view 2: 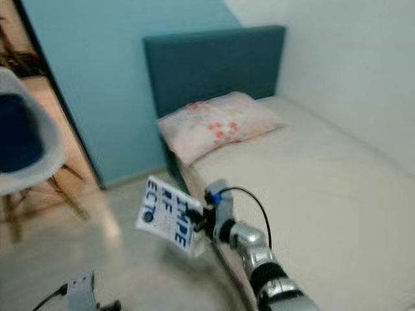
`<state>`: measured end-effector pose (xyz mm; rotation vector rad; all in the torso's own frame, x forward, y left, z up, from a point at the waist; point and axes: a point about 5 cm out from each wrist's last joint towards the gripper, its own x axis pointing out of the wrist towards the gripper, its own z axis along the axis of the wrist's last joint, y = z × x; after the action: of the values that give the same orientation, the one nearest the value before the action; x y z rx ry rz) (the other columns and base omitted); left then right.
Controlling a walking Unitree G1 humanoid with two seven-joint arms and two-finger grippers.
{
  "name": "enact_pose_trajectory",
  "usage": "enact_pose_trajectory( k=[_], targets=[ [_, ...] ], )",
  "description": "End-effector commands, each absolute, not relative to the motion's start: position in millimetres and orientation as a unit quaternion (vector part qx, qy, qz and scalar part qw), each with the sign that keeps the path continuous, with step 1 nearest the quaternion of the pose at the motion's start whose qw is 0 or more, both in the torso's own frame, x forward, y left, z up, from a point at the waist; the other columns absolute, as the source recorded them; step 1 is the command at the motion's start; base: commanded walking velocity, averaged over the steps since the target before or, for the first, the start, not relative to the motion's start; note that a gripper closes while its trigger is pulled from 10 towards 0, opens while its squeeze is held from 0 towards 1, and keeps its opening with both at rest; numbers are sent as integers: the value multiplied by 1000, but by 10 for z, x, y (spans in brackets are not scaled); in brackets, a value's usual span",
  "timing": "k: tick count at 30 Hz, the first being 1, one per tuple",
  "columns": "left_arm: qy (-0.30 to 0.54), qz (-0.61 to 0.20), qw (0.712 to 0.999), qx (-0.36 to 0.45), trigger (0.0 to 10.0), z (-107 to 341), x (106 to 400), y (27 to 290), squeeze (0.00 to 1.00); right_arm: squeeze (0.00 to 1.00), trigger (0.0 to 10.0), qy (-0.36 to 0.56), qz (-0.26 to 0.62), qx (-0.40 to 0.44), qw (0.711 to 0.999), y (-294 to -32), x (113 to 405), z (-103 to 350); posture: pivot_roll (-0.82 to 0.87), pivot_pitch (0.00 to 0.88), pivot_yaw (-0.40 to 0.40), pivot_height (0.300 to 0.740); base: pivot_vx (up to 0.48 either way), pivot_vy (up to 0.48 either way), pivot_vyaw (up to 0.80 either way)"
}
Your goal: Clean up the room
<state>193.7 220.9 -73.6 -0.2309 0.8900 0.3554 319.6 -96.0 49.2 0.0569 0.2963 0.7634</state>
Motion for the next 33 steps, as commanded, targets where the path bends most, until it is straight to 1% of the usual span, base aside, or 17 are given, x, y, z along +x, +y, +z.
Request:
enact_pose_trajectory(
  k=[1, 4, 5, 7, 15, 19, 23, 25, 28, 30, 33],
  targets=[
    [440, 165, 876, -109, 10000, -775, 1878, 2173, 0, 0, 10000, 144, 319, 36, 936, -1114, 3268, 519, -118, 0, -10, 740, 480, 0, 0],
    [432, 145, 885, -96, 10000, -750, 1938, 2135, 0, 0, 10000, 154, 253, 68, 953, -1247, 3335, 526, -118, 0, -10, 740, 480, 0, -183],
    [432, 145, 885, -96, 10000, -750, 1938, 2135, 0, 0, 10000, 154, 253, 68, 953, -1247, 3335, 526, -118, 0, -10, 740, 480, 0, -550],
    [427, 120, 893, -79, 10000, -728, 1991, 2088, 0, 0, 10000, 154, 220, 103, 958, -1322, 3367, 543, -116, 0, -10, 740, 480, 0, -769],
    [418, 98, 900, -75, 10000, -695, 2068, 2028, 0, 0, 10000, 162, 172, 165, 958, -1440, 3389, 535, -118, 0, -8, 740, 480, 0, -752],
    [416, 94, 901, -72, 10000, -690, 2075, 2028, 0, 0, 10000, 176, 134, 200, 954, -1530, 3378, 488, -118, 0, -7, 740, 460, 0, -742],
    [418, 94, 901, -71, 10000, -698, 2056, 2042, 0, 0, 10000, 188, 123, 202, 953, -1559, 3357, 449, -118, 0, -7, 740, 439, 0, -738],
    [421, 97, 899, -67, 10000, -709, 2031, 2059, 0, 0, 10000, 199, 116, 224, 947, -1563, 3338, 414, -118, 0, -6, 740, 386, 0, -725],
    [420, 98, 900, -66, 10000, -709, 2029, 2064, 0, 0, 10000, 204, 111, 227, 946, -1571, 3328, 398, -117, 0, -7, 740, 348, 0, 0],
    [426, 105, 897, -61, 10000, -717, 2014, 2081, 0, 0, 10000, 220, 117, 227, 942, -1558, 3305, 362, -117, 0, -7, 740, 0, 0, 0],
    [417, 105, 900, -73, 10000, -709, 2022, 2083, 0, 0, 10000, 230, 126, 227, 938, -1541, 3287, 339, -117, 0, -8, 740, 0, 0, 0]
  ],
)
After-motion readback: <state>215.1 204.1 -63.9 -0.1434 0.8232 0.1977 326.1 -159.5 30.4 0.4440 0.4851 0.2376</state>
